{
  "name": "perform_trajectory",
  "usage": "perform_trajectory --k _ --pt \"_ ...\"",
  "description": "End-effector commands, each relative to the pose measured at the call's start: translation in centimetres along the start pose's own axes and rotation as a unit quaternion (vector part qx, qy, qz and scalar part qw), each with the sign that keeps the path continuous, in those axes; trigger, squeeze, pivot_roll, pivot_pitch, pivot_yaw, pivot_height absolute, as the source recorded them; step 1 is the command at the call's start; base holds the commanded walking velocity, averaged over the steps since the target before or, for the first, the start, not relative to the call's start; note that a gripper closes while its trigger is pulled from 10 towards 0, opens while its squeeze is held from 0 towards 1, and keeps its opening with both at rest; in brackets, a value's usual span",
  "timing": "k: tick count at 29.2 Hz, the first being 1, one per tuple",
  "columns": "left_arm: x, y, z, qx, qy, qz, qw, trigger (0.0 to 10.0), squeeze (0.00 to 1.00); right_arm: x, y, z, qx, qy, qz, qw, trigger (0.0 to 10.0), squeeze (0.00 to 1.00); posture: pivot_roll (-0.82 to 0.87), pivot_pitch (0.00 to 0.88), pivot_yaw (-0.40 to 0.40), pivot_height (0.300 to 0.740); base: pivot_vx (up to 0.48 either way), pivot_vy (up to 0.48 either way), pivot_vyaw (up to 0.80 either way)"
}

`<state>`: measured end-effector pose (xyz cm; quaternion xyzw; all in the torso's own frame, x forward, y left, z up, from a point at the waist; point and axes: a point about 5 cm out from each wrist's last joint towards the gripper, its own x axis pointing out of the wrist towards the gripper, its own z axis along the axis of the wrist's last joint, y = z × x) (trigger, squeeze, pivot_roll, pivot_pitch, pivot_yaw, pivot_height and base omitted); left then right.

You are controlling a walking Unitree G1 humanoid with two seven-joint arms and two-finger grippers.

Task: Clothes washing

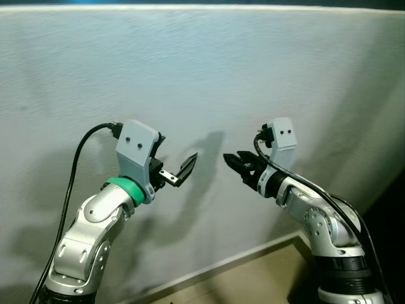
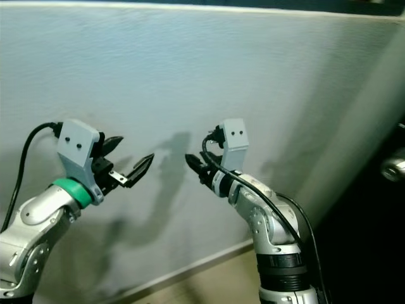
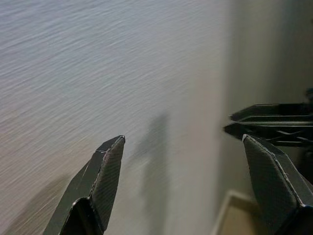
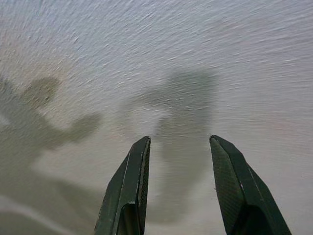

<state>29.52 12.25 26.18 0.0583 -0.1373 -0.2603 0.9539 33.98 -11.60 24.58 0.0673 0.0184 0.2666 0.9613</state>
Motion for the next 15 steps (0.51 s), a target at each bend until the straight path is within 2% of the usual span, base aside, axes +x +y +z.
perform_trajectory --k 1,3,6,7,8,9,10,11,12,13,14,15 --pt "-0.2 -0.8 0.0 -0.004 -0.004 -0.032 0.999 10.0 0.00 -0.1 0.7 -0.4 0.004 0.009 0.020 1.000 10.0 0.00 0.10 0.000 0.025 0.740 0.000 0.000 -0.80" --pt "-0.3 -1.0 -0.1 -0.005 -0.003 -0.042 0.999 10.0 0.00 -0.1 0.9 -0.6 0.003 0.014 0.025 1.000 10.0 0.00 0.10 0.000 0.025 0.740 0.000 0.000 -0.80" --pt "-0.7 -1.6 -0.6 -0.001 0.014 -0.076 0.997 10.0 0.00 -0.3 1.3 -1.8 -0.016 0.058 0.054 0.997 10.0 0.00 0.11 0.000 0.023 0.740 0.000 0.000 -0.80" --pt "-0.7 -1.6 -0.6 -0.001 0.014 -0.076 0.997 10.0 0.00 -0.3 1.3 -1.8 -0.016 0.058 0.054 0.997 10.0 0.00 0.11 0.000 0.023 0.740 0.000 0.000 -0.80" --pt "-0.8 -1.7 -0.8 0.001 0.020 -0.083 0.996 10.0 0.00 -0.4 1.4 -2.2 -0.025 0.071 0.066 0.995 10.0 0.00 0.11 0.000 0.023 0.740 0.000 0.000 -0.80" --pt "-1.0 -1.6 -1.2 0.007 0.032 -0.088 0.996 10.0 0.00 -1.0 1.7 -2.9 -0.063 0.101 0.098 0.988 10.0 0.00 0.11 0.000 0.023 0.740 0.000 0.000 -0.80" --pt "-1.0 -1.6 -1.2 0.007 0.032 -0.088 0.996 10.0 0.00 -1.0 1.7 -2.9 -0.063 0.101 0.098 0.988 10.0 0.00 0.11 0.000 0.023 0.740 0.000 0.000 -0.80" --pt "-1.3 -1.3 -2.0 0.024 0.053 -0.092 0.994 10.0 0.00 -2.4 2.5 -4.3 -0.118 0.154 0.174 0.966 10.0 0.00 0.11 0.000 0.023 0.740 0.000 0.000 -0.80" --pt "-1.6 -1.0 -2.5 0.030 0.064 -0.090 0.993 10.0 0.00 -3.4 2.9 -4.9 -0.139 0.173 0.215 0.951 10.0 0.00 0.11 0.001 0.023 0.740 0.000 0.000 -0.80" --pt "-1.6 -1.0 -2.5 0.030 0.064 -0.090 0.993 10.0 0.00 -3.4 2.9 -4.9 -0.139 0.173 0.215 0.951 10.0 0.00 0.11 0.001 0.023 0.740 0.000 0.000 -0.80" --pt "-1.8 -0.8 -2.8 0.034 0.072 -0.088 0.993 10.0 0.00 -4.0 3.1 -5.1 -0.150 0.182 0.242 0.941 10.0 0.00 0.11 0.001 0.023 0.740 0.000 0.000 -0.80" --pt "-1.8 -0.8 -2.8 0.034 0.072 -0.088 0.993 10.0 0.00 -4.0 3.1 -5.1 -0.150 0.182 0.242 0.941 10.0 0.00 0.11 0.001 0.023 0.740 0.000 0.000 -0.80"
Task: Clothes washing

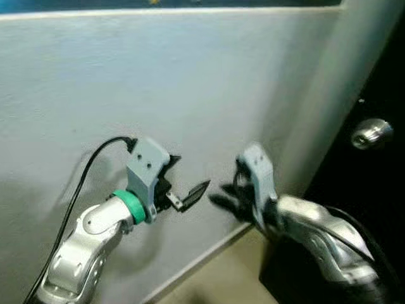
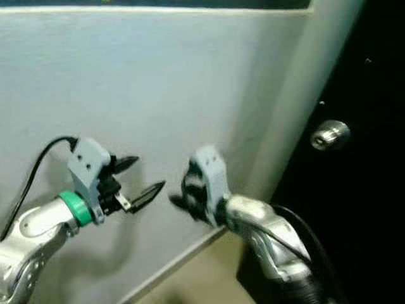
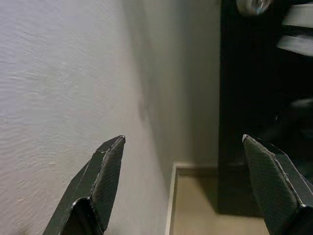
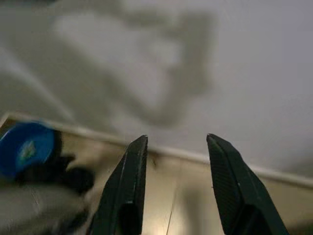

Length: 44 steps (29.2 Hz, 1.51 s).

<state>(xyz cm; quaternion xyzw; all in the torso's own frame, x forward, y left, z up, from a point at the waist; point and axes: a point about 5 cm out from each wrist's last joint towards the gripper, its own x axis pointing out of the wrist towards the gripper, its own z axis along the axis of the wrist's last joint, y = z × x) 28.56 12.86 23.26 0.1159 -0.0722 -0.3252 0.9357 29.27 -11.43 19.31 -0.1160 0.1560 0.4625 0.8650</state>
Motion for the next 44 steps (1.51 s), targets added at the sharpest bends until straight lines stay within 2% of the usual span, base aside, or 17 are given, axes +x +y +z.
perform_trajectory --k 1,5,7,10,14,17,19,20,21,22,23,24,26,30,31,37,44 --pt "-0.2 -0.1 -0.7 0.004 0.011 -0.002 1.000 10.0 0.00 -0.2 1.6 0.4 -0.037 -0.003 0.060 0.997 10.0 0.00 0.10 0.003 0.024 0.740 0.000 0.000 -0.80" --pt "-0.9 0.5 -1.8 0.009 0.031 0.019 0.999 10.0 0.00 -0.8 2.1 -0.2 -0.048 0.013 0.075 0.996 10.0 0.00 0.10 0.006 0.023 0.740 0.000 0.000 -0.80" --pt "-1.4 1.0 -3.1 0.003 0.048 0.062 0.997 10.0 0.00 -0.8 2.0 -0.6 -0.044 0.010 0.048 0.998 10.0 0.00 0.10 0.005 0.015 0.740 0.000 0.000 -0.80" --pt "-1.5 1.1 -3.3 -0.002 0.050 0.071 0.996 10.0 0.00 -0.8 2.0 -0.7 -0.042 0.008 0.039 0.998 10.0 0.00 0.10 0.005 0.015 0.740 0.000 0.000 -0.80" --pt "-1.7 0.3 -5.4 -0.044 0.064 0.095 0.992 10.0 0.00 -1.1 1.8 -2.8 0.056 -0.027 -0.048 0.997 10.0 0.00 0.08 0.010 0.014 0.740 0.000 0.000 -0.80" --pt "-1.7 0.0 -5.8 -0.050 0.068 0.095 0.992 10.0 0.00 -1.2 1.8 -3.5 0.078 -0.031 -0.064 0.994 10.0 0.00 0.08 0.010 0.015 0.740 0.000 0.000 -0.80" --pt "-1.5 0.2 -6.8 -0.064 0.070 0.133 0.987 10.0 0.00 -1.0 0.6 -4.5 0.126 -0.048 -0.151 0.979 10.0 0.00 0.06 0.009 0.018 0.740 0.000 0.000 -0.80" --pt "-1.5 0.2 -6.8 -0.064 0.070 0.133 0.987 10.0 0.00 -1.0 0.6 -4.5 0.126 -0.048 -0.151 0.979 10.0 0.00 0.06 0.009 0.018 0.740 0.000 0.000 -0.80" --pt "-1.5 0.3 -7.3 -0.072 0.073 0.155 0.983 10.0 0.00 -1.0 0.2 -5.0 0.149 -0.054 -0.189 0.969 10.0 0.00 0.06 0.009 0.018 0.740 0.000 0.000 -0.80" --pt "-1.5 0.3 -7.3 -0.072 0.073 0.155 0.983 10.0 0.00 -1.0 0.2 -5.0 0.149 -0.054 -0.189 0.969 10.0 0.00 0.06 0.009 0.018 0.740 0.000 0.000 -0.80" --pt "-1.5 0.6 -8.1 -0.086 0.080 0.188 0.975 10.0 0.00 -0.9 -0.1 -5.5 0.154 -0.060 -0.221 0.961 10.0 0.00 0.06 0.009 0.020 0.740 0.000 0.000 -0.80" --pt "-1.5 0.6 -8.1 -0.086 0.080 0.188 0.975 10.0 0.00 -0.9 -0.1 -5.5 0.154 -0.060 -0.221 0.961 10.0 0.00 0.06 0.009 0.020 0.740 0.000 0.000 -0.80" --pt "-1.6 0.8 -8.8 -0.099 0.088 0.222 0.966 10.0 0.00 -0.8 -0.2 -5.9 0.153 -0.075 -0.260 0.951 10.0 0.00 0.05 0.008 0.022 0.740 0.000 0.000 -0.80" --pt "-1.6 0.3 -8.5 -0.097 0.080 0.217 0.968 10.0 0.00 -1.1 0.0 -5.8 0.120 -0.101 -0.290 0.944 10.0 0.00 0.05 0.011 0.018 0.740 0.000 0.000 -0.80" --pt "-1.6 0.4 -8.4 -0.092 0.073 0.229 0.966 10.0 0.00 -1.3 -0.1 -5.6 0.105 -0.120 -0.306 0.939 10.0 0.00 0.05 0.013 0.016 0.740 0.000 0.000 -0.80" --pt "-1.3 0.7 -8.2 -0.091 0.050 0.256 0.961 10.0 0.00 -1.1 -0.6 -5.0 0.080 -0.161 -0.326 0.928 10.0 0.00 0.06 0.014 0.007 0.740 0.000 0.000 -0.80" --pt "-1.0 0.5 -7.8 -0.097 0.024 0.264 0.959 10.0 0.00 -0.4 -0.6 -4.6 0.035 -0.177 -0.321 0.930 10.0 0.00 0.06 0.017 0.000 0.740 0.000 0.000 -0.80"
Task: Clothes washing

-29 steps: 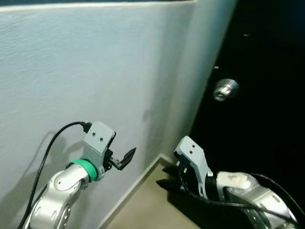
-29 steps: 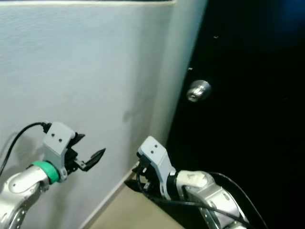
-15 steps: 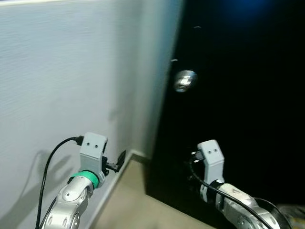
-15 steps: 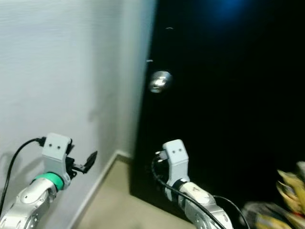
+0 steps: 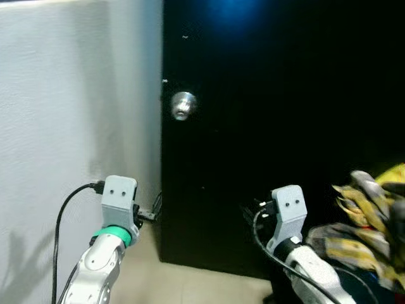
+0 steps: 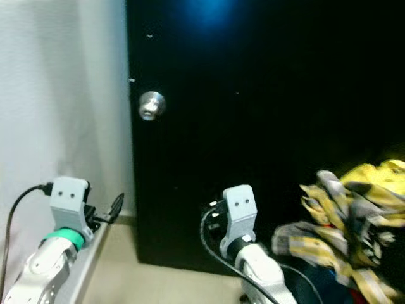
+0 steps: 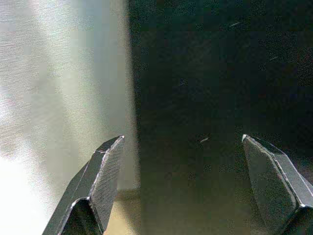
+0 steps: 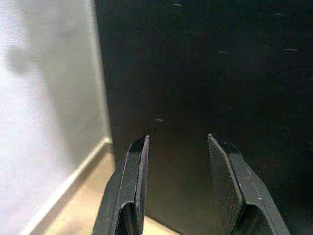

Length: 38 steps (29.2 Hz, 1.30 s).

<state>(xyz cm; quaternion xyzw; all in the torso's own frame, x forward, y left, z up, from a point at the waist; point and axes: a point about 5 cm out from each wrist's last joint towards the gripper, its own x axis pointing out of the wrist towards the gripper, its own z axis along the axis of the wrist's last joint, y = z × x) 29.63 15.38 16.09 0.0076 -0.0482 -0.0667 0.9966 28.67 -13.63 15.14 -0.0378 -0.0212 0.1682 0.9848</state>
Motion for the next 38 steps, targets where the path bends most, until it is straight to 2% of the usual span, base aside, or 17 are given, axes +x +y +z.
perform_trajectory --k 1,10,20,38 --pt "0.0 -0.3 -0.2 0.002 0.001 -0.003 1.000 10.0 0.00 0.3 -0.1 0.2 -0.011 -0.010 -0.002 1.000 10.0 0.00 0.06 0.018 0.000 0.740 0.000 0.000 -0.80" --pt "0.0 -0.7 0.4 -0.016 -0.018 -0.011 1.000 10.0 0.00 1.6 -0.6 1.5 -0.011 -0.045 -0.020 0.999 10.0 0.00 0.07 0.017 -0.002 0.740 0.000 0.000 -0.80" --pt "0.0 -0.3 0.9 -0.015 -0.027 -0.010 0.999 10.0 0.00 3.0 -0.8 2.4 -0.029 -0.048 -0.017 0.998 10.0 0.00 0.07 0.010 -0.006 0.740 0.000 0.000 -0.80" --pt "-0.1 0.1 1.3 -0.026 -0.043 -0.003 0.999 10.0 0.00 3.8 -1.0 3.1 -0.036 -0.063 -0.013 0.997 10.0 0.00 0.07 0.002 -0.014 0.740 0.000 0.000 -0.80"
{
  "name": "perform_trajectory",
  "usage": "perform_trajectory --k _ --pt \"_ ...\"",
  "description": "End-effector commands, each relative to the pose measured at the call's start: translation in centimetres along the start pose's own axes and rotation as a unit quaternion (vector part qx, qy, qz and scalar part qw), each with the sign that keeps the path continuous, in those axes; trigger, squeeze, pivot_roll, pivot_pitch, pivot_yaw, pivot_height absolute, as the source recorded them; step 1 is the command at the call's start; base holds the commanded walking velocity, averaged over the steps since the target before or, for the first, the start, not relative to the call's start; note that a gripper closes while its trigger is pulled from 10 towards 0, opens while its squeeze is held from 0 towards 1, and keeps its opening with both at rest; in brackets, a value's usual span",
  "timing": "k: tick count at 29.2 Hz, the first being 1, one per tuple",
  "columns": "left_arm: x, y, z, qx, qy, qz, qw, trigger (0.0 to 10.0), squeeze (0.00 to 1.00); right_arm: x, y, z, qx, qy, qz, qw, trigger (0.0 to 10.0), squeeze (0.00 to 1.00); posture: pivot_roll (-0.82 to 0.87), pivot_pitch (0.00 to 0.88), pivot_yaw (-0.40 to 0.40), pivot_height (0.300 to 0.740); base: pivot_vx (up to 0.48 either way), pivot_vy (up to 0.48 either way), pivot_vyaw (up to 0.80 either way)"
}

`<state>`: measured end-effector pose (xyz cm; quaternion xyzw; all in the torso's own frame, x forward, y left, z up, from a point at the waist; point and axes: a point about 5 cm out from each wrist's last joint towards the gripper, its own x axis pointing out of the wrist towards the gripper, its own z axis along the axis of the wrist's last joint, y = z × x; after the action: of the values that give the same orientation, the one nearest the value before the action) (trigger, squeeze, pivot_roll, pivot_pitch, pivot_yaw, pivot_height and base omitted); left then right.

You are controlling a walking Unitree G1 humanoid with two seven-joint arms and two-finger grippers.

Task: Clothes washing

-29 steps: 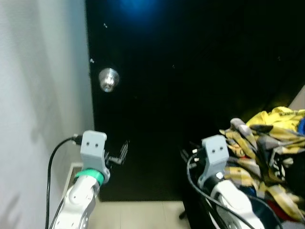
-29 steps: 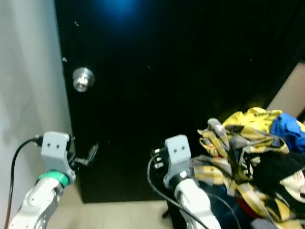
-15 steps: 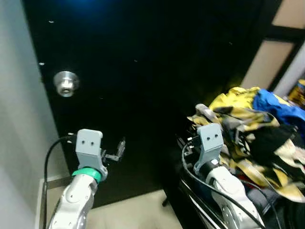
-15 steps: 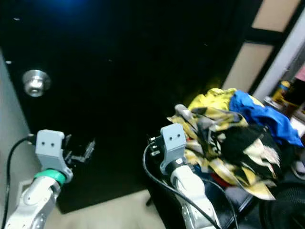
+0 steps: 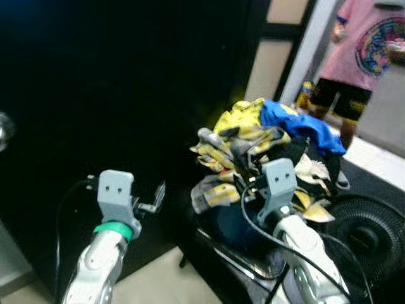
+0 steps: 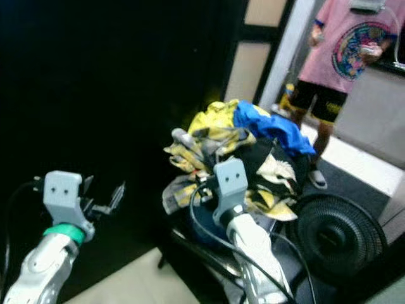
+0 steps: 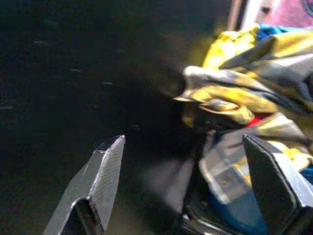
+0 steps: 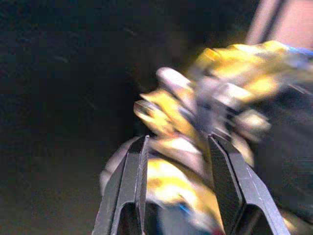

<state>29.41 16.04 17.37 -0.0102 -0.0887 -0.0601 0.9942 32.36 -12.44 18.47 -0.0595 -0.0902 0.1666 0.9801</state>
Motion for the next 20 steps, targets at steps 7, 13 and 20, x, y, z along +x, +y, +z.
perform_trajectory --k 7,13,20 --pt "0.1 -0.4 0.3 -0.015 -0.009 -0.006 1.000 10.0 0.00 0.3 -0.6 0.3 -0.001 -0.003 -0.009 1.000 10.0 0.00 0.07 0.012 -0.013 0.740 0.000 0.000 -0.80" --pt "0.1 -0.4 0.4 -0.016 -0.013 -0.004 1.000 10.0 0.00 0.7 -0.6 0.9 0.004 -0.011 -0.005 1.000 10.0 0.00 0.07 0.015 -0.015 0.740 0.000 0.000 -0.80" --pt "0.1 -0.4 1.1 -0.018 -0.033 -0.002 0.999 10.0 0.00 1.3 0.0 1.7 0.019 -0.026 0.020 0.999 10.0 0.00 0.08 0.019 -0.021 0.740 0.000 0.000 -0.23"
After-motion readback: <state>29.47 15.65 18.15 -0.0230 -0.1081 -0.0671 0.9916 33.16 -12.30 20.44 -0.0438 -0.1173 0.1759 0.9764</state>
